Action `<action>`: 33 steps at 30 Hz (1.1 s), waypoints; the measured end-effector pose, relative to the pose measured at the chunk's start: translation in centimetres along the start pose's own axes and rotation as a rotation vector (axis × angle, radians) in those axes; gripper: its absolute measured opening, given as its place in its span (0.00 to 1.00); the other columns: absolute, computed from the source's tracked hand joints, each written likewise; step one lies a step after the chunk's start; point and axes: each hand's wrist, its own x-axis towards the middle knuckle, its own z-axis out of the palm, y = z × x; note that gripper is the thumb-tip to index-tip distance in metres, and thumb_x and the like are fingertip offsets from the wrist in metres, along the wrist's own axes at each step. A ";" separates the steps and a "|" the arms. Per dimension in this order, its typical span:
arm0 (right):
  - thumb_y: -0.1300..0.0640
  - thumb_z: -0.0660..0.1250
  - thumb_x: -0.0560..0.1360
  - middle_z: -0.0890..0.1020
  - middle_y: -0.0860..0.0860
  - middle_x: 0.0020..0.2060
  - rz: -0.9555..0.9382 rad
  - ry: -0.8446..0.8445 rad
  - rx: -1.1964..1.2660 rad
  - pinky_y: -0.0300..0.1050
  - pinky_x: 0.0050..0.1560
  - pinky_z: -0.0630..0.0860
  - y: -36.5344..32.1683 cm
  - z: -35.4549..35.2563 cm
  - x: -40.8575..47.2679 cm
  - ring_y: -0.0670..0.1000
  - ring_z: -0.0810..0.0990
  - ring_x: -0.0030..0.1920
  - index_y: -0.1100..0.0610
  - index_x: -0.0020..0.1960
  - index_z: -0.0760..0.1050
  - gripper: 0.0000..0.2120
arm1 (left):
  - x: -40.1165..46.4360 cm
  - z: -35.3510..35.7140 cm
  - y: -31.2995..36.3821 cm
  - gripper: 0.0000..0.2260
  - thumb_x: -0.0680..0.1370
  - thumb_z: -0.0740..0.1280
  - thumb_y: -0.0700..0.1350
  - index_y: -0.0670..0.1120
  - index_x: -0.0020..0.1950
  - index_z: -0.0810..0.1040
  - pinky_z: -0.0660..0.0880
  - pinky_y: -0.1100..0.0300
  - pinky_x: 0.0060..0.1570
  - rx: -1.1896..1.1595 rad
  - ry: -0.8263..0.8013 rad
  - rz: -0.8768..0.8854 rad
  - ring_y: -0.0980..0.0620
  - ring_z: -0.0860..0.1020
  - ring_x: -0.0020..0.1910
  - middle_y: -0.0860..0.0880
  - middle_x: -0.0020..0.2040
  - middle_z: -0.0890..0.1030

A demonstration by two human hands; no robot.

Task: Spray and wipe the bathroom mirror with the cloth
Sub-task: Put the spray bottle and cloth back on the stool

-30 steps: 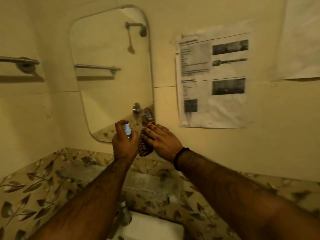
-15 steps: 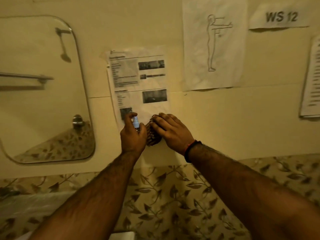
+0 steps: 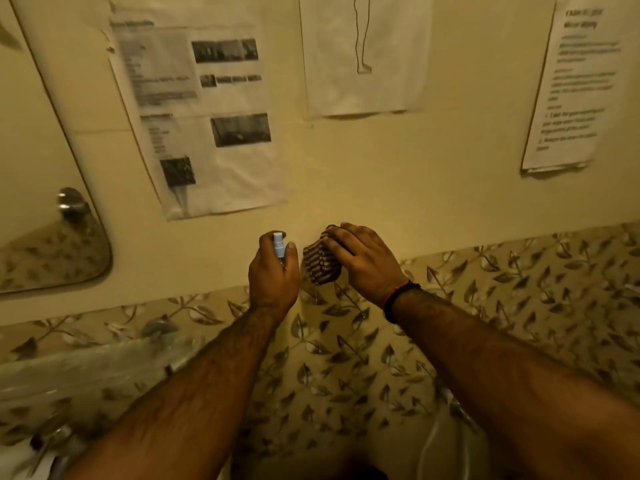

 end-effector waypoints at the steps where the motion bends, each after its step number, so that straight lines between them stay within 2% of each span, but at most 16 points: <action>1: 0.62 0.56 0.73 0.77 0.61 0.64 0.009 -0.040 0.017 0.58 0.63 0.71 -0.6 0.7 -1.0 0.63 0.74 0.64 0.63 0.65 0.75 0.22 | -1.3 0.2 -0.9 0.10 0.81 0.63 0.48 0.44 0.59 0.73 0.68 0.58 0.41 0.012 -0.007 -0.023 0.44 0.77 0.42 0.44 0.47 0.81; 3: 0.58 0.53 0.73 0.77 0.61 0.64 0.040 -0.118 0.055 0.59 0.63 0.72 -1.8 2.3 -3.1 0.63 0.74 0.64 0.63 0.65 0.75 0.24 | -3.9 0.4 -2.8 0.10 0.81 0.63 0.48 0.43 0.56 0.73 0.66 0.59 0.41 0.021 -0.035 -0.085 0.43 0.78 0.43 0.44 0.47 0.80; 7: 0.61 0.50 0.73 0.76 0.61 0.64 0.102 -0.261 0.127 0.61 0.63 0.71 -4.2 5.8 -7.5 0.64 0.74 0.64 0.63 0.66 0.75 0.25 | -9.4 0.5 -7.1 0.12 0.81 0.62 0.49 0.42 0.58 0.72 0.69 0.58 0.44 0.040 -0.107 -0.240 0.42 0.78 0.46 0.42 0.49 0.81; 12: 0.61 0.49 0.74 0.76 0.61 0.64 0.155 -0.424 0.219 0.60 0.64 0.70 -7.4 9.7 -13.5 0.64 0.74 0.64 0.63 0.65 0.75 0.25 | -15.9 0.4 -11.2 0.11 0.81 0.62 0.48 0.41 0.56 0.73 0.67 0.58 0.44 0.084 -0.217 -0.370 0.41 0.77 0.47 0.41 0.49 0.79; 16: 0.63 0.51 0.73 0.74 0.62 0.66 0.220 -0.572 0.288 0.61 0.66 0.67 -9.9 12.0 -18.8 0.65 0.72 0.66 0.64 0.67 0.73 0.25 | -20.4 0.4 -13.6 0.12 0.81 0.63 0.49 0.43 0.60 0.75 0.65 0.61 0.46 0.133 -0.309 -0.504 0.42 0.77 0.52 0.41 0.53 0.81; 18: 0.63 0.53 0.73 0.73 0.62 0.67 0.241 -0.642 0.300 0.59 0.67 0.65 -10.9 13.1 -21.5 0.64 0.70 0.67 0.63 0.68 0.72 0.25 | -22.7 0.4 -14.6 0.12 0.81 0.63 0.49 0.43 0.59 0.75 0.65 0.61 0.46 0.132 -0.355 -0.561 0.44 0.77 0.50 0.42 0.51 0.80; 21: 0.61 0.61 0.75 0.70 0.59 0.71 0.250 -0.775 0.323 0.55 0.69 0.61 -12.2 14.6 -25.0 0.62 0.67 0.69 0.61 0.71 0.68 0.24 | -25.9 0.3 -15.9 0.10 0.81 0.63 0.50 0.44 0.54 0.76 0.68 0.59 0.46 0.136 -0.413 -0.631 0.49 0.76 0.47 0.49 0.47 0.78; 24: 0.60 0.61 0.77 0.69 0.58 0.71 0.318 -0.863 0.347 0.52 0.69 0.62 -13.5 15.8 -28.4 0.60 0.67 0.69 0.61 0.72 0.67 0.24 | -28.5 0.3 -17.3 0.13 0.82 0.60 0.52 0.44 0.51 0.78 0.67 0.60 0.46 0.162 -0.475 -0.633 0.52 0.76 0.44 0.50 0.45 0.78; 26: 0.59 0.60 0.78 0.68 0.57 0.71 0.367 -0.925 0.340 0.51 0.69 0.62 -14.4 16.6 -30.7 0.60 0.65 0.69 0.60 0.73 0.65 0.24 | -30.1 0.4 -18.2 0.16 0.82 0.60 0.52 0.42 0.57 0.80 0.68 0.60 0.51 0.177 -0.518 -0.684 0.48 0.77 0.51 0.45 0.54 0.79; 28: 0.59 0.58 0.79 0.68 0.57 0.71 0.407 -0.983 0.338 0.50 0.70 0.61 -15.1 17.3 -32.8 0.59 0.65 0.69 0.60 0.74 0.64 0.24 | -31.8 0.7 -19.0 0.16 0.81 0.64 0.50 0.42 0.62 0.80 0.67 0.61 0.56 0.168 -0.572 -0.799 0.45 0.76 0.60 0.43 0.64 0.75; 33: 0.62 0.59 0.76 0.72 0.59 0.67 0.525 -1.056 0.406 0.48 0.67 0.62 -17.2 18.4 -37.2 0.60 0.68 0.66 0.62 0.70 0.69 0.22 | -36.0 1.3 -20.6 0.13 0.78 0.70 0.48 0.44 0.59 0.82 0.66 0.62 0.53 0.285 -0.673 -0.807 0.42 0.77 0.57 0.42 0.61 0.77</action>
